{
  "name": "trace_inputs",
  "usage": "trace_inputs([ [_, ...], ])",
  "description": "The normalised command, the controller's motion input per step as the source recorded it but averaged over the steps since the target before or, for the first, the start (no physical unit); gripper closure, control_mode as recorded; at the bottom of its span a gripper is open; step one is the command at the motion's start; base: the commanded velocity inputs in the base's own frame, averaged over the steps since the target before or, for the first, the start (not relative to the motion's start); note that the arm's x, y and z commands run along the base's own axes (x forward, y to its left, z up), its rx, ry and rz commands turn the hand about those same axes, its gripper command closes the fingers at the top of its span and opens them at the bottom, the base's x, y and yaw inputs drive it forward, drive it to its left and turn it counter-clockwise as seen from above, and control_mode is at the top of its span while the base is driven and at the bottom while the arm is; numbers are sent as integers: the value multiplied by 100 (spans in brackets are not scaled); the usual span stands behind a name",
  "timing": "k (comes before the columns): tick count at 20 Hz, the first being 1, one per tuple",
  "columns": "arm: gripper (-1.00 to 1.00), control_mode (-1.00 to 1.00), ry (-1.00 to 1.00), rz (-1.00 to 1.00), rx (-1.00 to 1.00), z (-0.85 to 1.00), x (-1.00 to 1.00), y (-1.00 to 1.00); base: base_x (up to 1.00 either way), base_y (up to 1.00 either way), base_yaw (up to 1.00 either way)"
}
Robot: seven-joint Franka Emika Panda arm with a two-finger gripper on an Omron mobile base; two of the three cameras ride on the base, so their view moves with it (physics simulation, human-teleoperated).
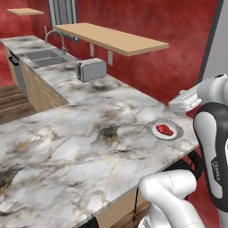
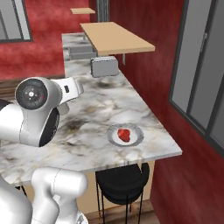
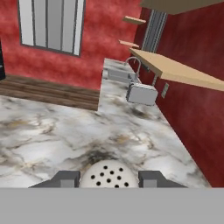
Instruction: Retrieve the shaker from the cabinet and place it next the steak on a plate on the dining table.
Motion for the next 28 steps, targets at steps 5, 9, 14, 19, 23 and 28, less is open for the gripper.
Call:
trace_inputs([
  [5,100,-100,0,-1,0,-6,6,-1,8,0,-1],
  [9,100,-100,0,-4,0,-32,50,-7,0,0,0],
  [14,100,-100,0,0,0,-33,53,-2,0,0,0],
  [19,100,-100,0,0,0,-32,31,0,0,0,0],
  [23,100,-100,3,0,0,-29,21,0,0,0,0],
  [28,100,-100,7,0,3,-32,18,0,0,0,0],
])
